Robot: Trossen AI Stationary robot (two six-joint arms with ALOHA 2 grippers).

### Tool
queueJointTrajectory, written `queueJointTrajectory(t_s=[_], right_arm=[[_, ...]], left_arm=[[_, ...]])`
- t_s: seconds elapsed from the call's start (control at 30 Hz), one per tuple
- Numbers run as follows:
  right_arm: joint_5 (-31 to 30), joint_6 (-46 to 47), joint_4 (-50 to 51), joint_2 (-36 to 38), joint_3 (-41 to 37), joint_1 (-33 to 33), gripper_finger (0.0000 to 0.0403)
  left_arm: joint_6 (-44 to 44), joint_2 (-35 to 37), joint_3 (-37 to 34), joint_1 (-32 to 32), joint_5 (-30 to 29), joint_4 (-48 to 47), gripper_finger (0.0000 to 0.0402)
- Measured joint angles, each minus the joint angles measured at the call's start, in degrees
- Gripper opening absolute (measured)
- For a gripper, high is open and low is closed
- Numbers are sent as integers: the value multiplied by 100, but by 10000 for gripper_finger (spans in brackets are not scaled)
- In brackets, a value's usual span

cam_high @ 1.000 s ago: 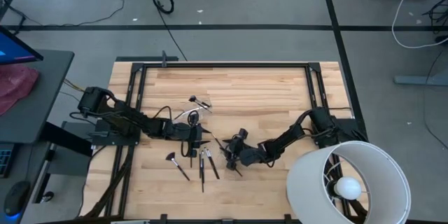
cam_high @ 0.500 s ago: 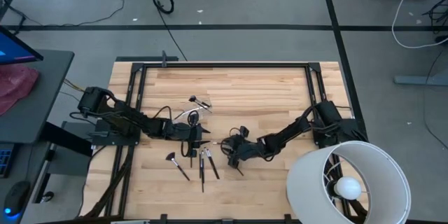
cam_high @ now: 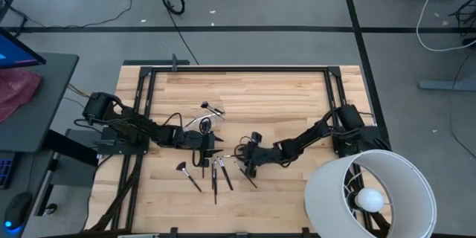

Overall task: Put items in baskets/containers
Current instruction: Put the eyeshadow brush into the left section of the transparent organizer

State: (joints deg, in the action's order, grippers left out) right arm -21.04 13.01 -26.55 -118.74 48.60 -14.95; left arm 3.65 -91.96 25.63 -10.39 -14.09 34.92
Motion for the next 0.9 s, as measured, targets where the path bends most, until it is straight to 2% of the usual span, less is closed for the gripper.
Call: queueJointTrajectory(t_s=[0.27,0.9], right_arm=[[608,-267,-197,0,-20,301,166],[664,-488,-522,-49,-41,283,166]], left_arm=[[-5,0,0,0,-24,25,181],[-326,0,0,-2,-21,-116,181]])
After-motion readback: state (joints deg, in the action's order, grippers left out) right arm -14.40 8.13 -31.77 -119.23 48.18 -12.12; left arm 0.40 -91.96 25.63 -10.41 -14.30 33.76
